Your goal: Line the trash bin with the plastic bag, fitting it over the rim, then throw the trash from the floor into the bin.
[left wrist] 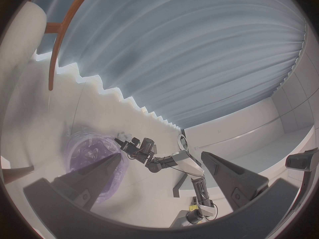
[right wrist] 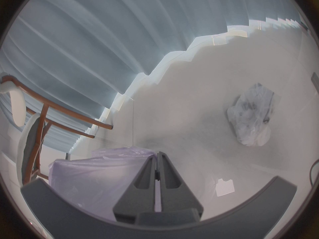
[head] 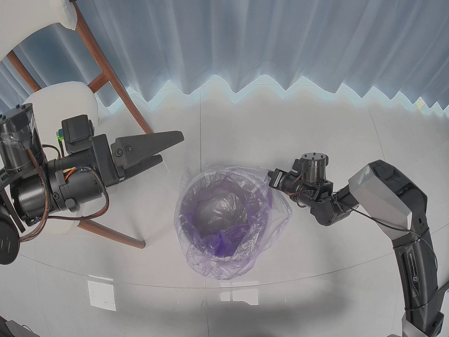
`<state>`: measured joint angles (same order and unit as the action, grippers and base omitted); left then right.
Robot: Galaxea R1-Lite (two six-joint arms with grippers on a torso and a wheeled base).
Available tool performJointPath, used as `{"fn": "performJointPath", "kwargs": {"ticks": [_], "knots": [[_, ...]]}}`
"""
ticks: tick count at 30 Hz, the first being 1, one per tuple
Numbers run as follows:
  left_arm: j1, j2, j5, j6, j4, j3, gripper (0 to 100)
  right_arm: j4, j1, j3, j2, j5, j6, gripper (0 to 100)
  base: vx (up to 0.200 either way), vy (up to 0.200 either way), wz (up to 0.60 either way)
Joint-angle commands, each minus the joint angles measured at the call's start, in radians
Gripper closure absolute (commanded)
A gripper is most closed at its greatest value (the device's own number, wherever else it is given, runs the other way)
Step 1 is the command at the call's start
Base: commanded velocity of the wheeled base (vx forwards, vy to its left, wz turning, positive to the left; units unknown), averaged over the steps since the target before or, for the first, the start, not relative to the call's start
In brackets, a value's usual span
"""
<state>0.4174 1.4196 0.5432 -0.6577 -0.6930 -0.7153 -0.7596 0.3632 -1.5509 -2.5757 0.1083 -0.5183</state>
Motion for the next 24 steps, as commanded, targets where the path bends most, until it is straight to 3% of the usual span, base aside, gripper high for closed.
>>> {"fn": "performJointPath", "kwargs": {"ticks": [1,7,8,9,10,11,14,19,22,24], "knots": [[0.003,0.007,0.0,0.0,0.0,0.0,0,0.0,0.002,-0.054,-0.046,0.001,-0.029,0,0.0,0.0,0.0],[0.004,0.01,0.0,0.0,0.001,0.002,0,-0.015,0.002,-0.048,0.014,-0.006,-0.149,0,0.0,0.0,0.0],[0.004,0.016,0.0,0.0,0.0,0.002,0,-0.027,0.002,-0.012,0.081,-0.006,-0.22,0,0.0,0.0,0.0],[0.004,0.016,0.0,0.0,0.0,0.002,0,-0.027,0.002,-0.012,0.081,-0.006,-0.22,0,0.0,0.0,0.0],[0.004,0.021,0.0,0.0,0.0,0.0,0,-0.018,0.002,0.1,0.226,0.007,-0.319,0,0.0,0.0,0.0],[0.004,0.021,0.0,0.0,0.0,0.0,0,-0.014,0.002,0.138,0.275,0.022,-0.328,0,0.0,0.0,0.0],[0.006,0.021,0.0,0.0,0.0,0.0,0,-0.012,0.011,0.279,0.413,0.087,-0.327,0,0.0,0.0,0.0],[0.011,0.013,0.0,0.0,0.001,0.002,0,0.077,0.08,0.43,0.577,0.102,-0.31,0,0.0,0.0,0.0],[0.012,0.01,0.0,0.0,0.0,0.004,0,0.306,0.151,0.46,0.615,0.079,-0.249,0,0.0,0.0,0.0],[0.012,0.009,0.0,0.0,0.0,0.007,0,0.424,0.195,0.459,0.605,0.002,-0.193,0,0.0,0.0,0.0]]}}
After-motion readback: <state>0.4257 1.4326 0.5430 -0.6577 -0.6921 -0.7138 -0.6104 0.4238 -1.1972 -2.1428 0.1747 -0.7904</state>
